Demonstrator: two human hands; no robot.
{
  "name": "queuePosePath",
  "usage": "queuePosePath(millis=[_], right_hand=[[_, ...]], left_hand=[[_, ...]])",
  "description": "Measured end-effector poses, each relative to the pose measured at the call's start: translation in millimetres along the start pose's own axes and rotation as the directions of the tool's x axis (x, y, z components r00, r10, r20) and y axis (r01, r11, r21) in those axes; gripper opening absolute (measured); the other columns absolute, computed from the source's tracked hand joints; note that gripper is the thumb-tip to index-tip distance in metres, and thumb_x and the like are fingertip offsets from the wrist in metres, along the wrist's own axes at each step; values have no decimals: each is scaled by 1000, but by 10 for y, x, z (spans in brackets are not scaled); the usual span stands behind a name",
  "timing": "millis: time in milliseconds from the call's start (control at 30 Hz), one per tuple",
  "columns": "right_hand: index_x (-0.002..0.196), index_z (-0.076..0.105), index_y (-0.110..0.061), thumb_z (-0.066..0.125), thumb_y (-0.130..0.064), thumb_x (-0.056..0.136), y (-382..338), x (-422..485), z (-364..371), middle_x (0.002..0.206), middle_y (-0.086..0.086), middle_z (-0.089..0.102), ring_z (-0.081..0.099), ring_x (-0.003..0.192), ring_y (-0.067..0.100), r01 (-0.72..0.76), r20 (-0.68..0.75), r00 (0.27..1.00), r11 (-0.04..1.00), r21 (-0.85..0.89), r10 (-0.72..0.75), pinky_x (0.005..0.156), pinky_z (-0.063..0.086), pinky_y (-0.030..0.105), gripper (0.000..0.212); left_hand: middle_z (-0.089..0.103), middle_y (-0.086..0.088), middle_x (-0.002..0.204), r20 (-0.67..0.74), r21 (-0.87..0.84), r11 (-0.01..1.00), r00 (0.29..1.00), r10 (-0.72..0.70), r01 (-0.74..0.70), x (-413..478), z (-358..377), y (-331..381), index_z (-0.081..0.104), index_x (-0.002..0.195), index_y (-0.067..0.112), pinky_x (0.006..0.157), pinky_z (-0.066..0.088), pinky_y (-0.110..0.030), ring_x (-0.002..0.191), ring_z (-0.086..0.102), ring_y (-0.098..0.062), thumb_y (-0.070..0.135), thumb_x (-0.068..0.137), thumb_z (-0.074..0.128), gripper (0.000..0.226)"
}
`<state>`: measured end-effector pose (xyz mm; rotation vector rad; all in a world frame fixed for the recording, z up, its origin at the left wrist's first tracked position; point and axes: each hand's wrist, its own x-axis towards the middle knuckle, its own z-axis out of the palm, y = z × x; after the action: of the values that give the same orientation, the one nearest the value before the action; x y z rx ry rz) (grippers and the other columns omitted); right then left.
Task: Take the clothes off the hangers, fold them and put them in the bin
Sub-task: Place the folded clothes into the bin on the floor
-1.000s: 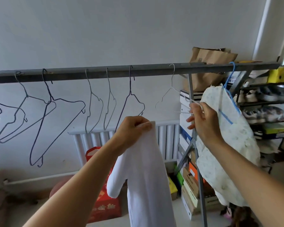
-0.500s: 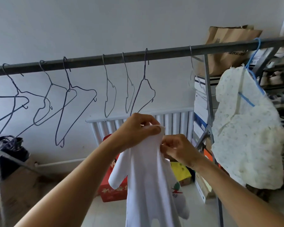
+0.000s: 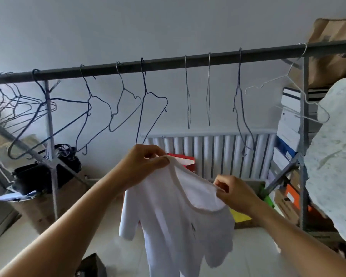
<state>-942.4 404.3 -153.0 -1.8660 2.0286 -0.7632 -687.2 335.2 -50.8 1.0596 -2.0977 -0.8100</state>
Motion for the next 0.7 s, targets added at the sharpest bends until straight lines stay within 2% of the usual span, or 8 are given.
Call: queuePosePath(millis=[67,133,233,333,433,533,600,700], right_hand=[[70,52,-30,59,-23,85,-42,55,45,68,-9,57,56,69,12,-28,10,1000,999,25,27,60,42,28,18],[75,56,-29,61,-20,85,-132,122,85,75,-9,61,58,74,12,-28,17,999,994,102,27,62,45,28,15],[83,58,-30,65,-12,86,-307,222,127,85,-10,61,56,80,7,22,32,999,971,238,-31,68,45,24,19],[83,66,-26,71,-10,83,-523,326,148,87,-7,67,62,89,11,47,81,994,938,343,-80,80,51,32,17],[81,74,-18,71,-14,85,-736,404,138,84,-2,73,66,89,15,50,176,975,905,423,-136,80,51,30,6],[86,74,-6,61,-36,88,-931,427,161,87,8,72,67,87,26,3,296,940,871,491,-171,78,53,32,33],[97,71,-3,54,-44,87,-1042,427,220,93,15,73,69,89,32,-50,335,925,816,575,-179,76,57,34,46],[102,69,0,61,-60,77,-1133,411,262,95,20,72,71,86,32,-125,371,908,722,680,-193,71,60,33,65]], left_hand=[[65,-3,69,-45,-5,999,998,-34,34,-103,-233,-146,73,78,24,58,47,-18,60,58,-6,18,88,70,12],[68,-12,74,-65,12,998,996,-58,59,-216,-464,-303,74,80,23,60,48,-21,62,59,-9,19,88,70,10],[70,-8,72,-69,10,995,992,-101,102,-377,-750,-529,74,79,27,63,51,-31,64,64,-14,21,88,71,11],[70,0,70,-78,30,990,988,-133,136,-519,-987,-700,75,78,28,62,52,-26,64,65,-10,21,88,71,13],[72,0,72,-80,-24,978,975,-209,208,-646,-1177,-806,76,82,20,63,52,-22,67,65,-9,20,88,70,9],[70,-14,75,-76,-58,964,962,-263,259,-748,-1340,-896,77,83,14,67,52,-29,67,64,-14,24,88,70,13],[67,-25,83,-81,-78,965,963,-258,252,-814,-1443,-942,76,85,10,70,49,-33,70,62,-18,29,87,72,20],[64,-26,82,-94,-174,957,963,-251,233,-914,-1568,-987,73,87,6,72,46,-36,73,61,-23,47,74,74,43]])
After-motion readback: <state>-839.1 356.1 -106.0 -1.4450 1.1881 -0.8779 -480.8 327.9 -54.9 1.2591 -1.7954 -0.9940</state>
